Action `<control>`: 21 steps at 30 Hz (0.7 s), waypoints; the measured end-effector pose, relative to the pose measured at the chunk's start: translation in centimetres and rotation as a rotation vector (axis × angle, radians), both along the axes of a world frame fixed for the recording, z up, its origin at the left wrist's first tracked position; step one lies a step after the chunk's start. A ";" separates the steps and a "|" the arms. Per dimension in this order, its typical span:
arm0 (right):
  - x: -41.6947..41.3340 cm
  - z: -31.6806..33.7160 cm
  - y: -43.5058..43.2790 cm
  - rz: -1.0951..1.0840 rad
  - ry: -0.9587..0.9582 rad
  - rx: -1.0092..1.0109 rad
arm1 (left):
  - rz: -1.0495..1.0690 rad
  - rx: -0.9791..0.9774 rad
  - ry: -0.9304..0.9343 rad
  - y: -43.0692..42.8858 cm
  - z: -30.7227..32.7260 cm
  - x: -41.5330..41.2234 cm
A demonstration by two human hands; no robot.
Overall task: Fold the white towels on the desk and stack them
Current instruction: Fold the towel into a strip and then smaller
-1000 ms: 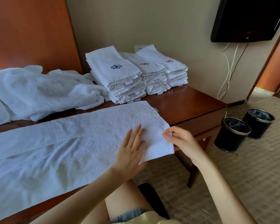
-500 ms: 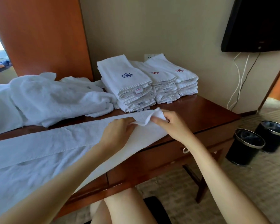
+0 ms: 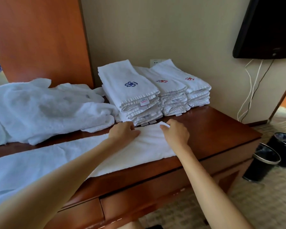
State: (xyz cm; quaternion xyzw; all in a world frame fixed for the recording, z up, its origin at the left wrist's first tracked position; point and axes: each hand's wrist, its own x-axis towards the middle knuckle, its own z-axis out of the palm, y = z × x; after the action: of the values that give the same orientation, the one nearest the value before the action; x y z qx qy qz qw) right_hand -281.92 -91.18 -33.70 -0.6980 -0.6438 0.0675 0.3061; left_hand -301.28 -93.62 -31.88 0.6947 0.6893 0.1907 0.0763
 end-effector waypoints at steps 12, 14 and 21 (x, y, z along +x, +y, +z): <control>-1.5 2.0 -0.7 0.093 -0.538 0.081 | -0.040 0.077 0.053 -6.0 -0.8 -6.0; -4.0 1.3 -2.7 0.453 -0.388 0.075 | -0.039 0.084 0.076 -7.4 -0.5 -6.6; -6.1 1.1 -4.9 0.705 -0.423 -0.213 | -0.209 0.063 0.070 -17.1 0.1 -11.8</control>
State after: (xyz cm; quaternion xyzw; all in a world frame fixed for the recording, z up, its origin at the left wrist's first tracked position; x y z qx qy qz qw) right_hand -288.02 -96.10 -32.57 -0.4613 -0.8812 0.0897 0.0514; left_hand -313.06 -110.68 -31.82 0.7710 0.6092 0.1788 0.0495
